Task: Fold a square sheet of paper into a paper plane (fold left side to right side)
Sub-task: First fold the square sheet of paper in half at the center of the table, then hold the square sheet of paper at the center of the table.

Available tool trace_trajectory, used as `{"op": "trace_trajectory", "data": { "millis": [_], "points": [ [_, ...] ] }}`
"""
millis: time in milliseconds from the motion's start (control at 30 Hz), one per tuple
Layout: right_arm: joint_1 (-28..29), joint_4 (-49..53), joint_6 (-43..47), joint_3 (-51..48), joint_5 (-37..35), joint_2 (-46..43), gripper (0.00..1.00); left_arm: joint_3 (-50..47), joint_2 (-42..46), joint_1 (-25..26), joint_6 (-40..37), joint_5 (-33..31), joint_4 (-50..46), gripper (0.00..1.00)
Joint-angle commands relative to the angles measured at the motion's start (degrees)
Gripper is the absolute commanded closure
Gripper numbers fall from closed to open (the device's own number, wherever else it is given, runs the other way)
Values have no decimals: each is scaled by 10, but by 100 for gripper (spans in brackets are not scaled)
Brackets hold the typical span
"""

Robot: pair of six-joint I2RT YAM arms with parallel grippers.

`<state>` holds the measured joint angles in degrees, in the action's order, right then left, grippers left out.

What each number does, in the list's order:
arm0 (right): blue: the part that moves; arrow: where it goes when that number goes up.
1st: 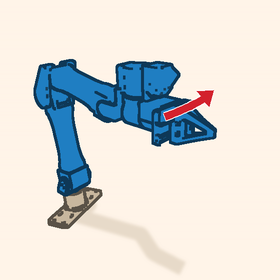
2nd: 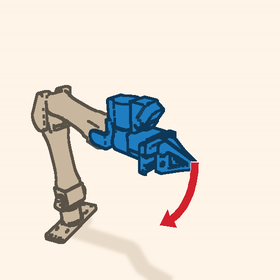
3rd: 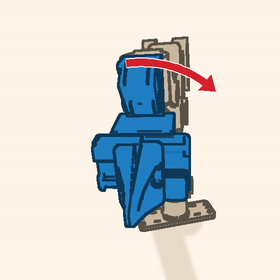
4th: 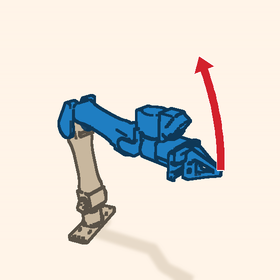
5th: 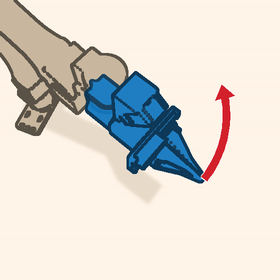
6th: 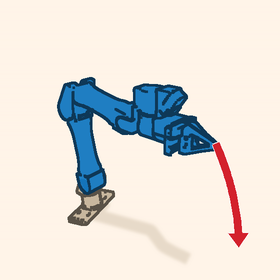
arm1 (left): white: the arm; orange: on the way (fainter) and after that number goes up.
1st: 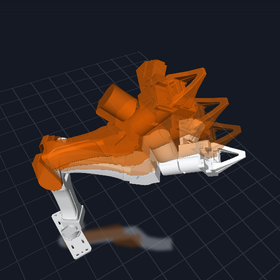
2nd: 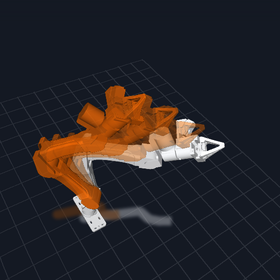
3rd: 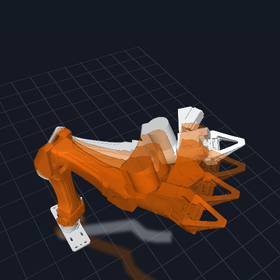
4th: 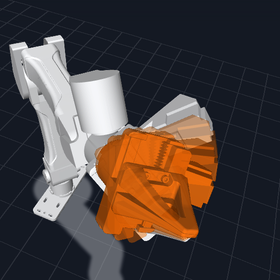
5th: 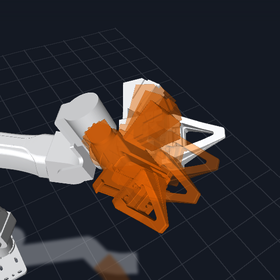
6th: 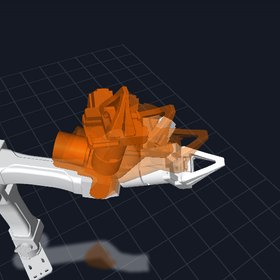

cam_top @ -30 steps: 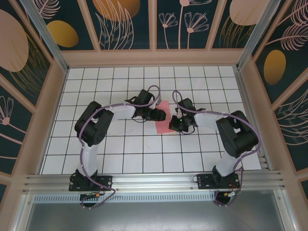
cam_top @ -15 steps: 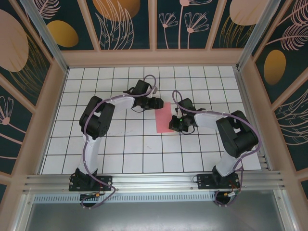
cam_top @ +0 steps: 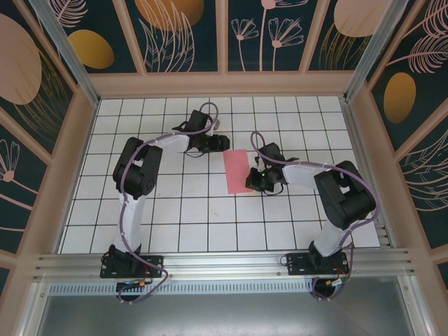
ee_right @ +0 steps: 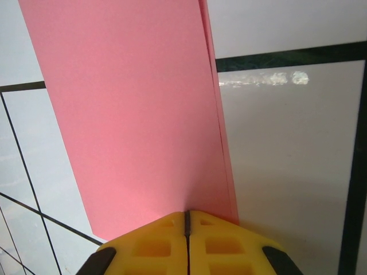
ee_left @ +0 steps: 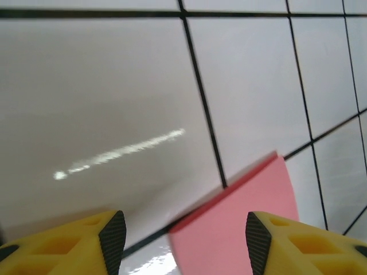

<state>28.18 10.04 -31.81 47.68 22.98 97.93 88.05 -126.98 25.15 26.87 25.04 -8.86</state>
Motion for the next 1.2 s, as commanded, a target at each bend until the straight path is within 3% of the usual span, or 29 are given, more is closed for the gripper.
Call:
{"op": "trace_trajectory", "data": {
  "millis": [0,200,367,500,600,867,1067,1167],
  "points": [
    [0,6,8,-25,-18,5,90,18,28,-9,-21,-16,-32,38],
    [-3,-7,14,8,2,-56,84,-64,123,-10,-19,-11,-9,39],
    [-36,14,42,39,-14,-90,69,-185,195,-9,18,39,65,41],
    [-50,30,61,58,-29,-68,68,-239,210,-4,50,80,124,42],
    [-44,3,46,48,7,-52,70,-222,185,4,52,96,127,43],
    [-2,-22,21,21,11,-9,80,-162,116,35,53,121,128,44],
    [10,1,18,15,-13,22,84,-118,72,39,43,119,113,44],
    [11,11,18,13,-19,35,84,-80,44,39,11,79,61,45]
  ]
}}
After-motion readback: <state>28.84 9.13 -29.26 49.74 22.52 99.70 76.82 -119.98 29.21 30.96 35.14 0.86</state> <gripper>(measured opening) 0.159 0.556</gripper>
